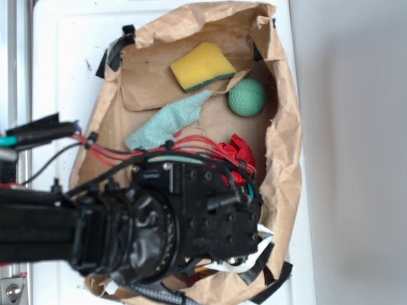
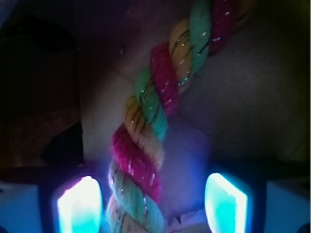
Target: Grab the multicolored rope.
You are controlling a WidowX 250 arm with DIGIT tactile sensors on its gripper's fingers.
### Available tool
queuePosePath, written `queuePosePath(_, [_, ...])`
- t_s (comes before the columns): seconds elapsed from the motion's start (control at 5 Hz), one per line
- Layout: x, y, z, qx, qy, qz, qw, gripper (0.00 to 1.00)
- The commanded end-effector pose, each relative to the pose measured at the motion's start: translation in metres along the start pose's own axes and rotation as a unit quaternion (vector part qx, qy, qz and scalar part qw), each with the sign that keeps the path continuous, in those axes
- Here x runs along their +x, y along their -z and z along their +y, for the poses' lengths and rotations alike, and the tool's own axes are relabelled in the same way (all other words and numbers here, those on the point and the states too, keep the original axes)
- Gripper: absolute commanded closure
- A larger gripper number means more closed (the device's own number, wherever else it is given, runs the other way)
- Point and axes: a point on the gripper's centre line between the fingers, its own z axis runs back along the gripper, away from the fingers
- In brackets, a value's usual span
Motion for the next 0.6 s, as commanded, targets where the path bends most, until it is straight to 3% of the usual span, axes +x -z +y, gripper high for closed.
queuePosePath(0.0, [0.0113, -0.0011, 0.0011, 0.017, 0.015, 0.004, 1.0, 1.0])
queuePosePath(0.4, [0.0063, -0.0064, 0.0002, 0.018, 0.003, -0.004, 1.0, 1.0])
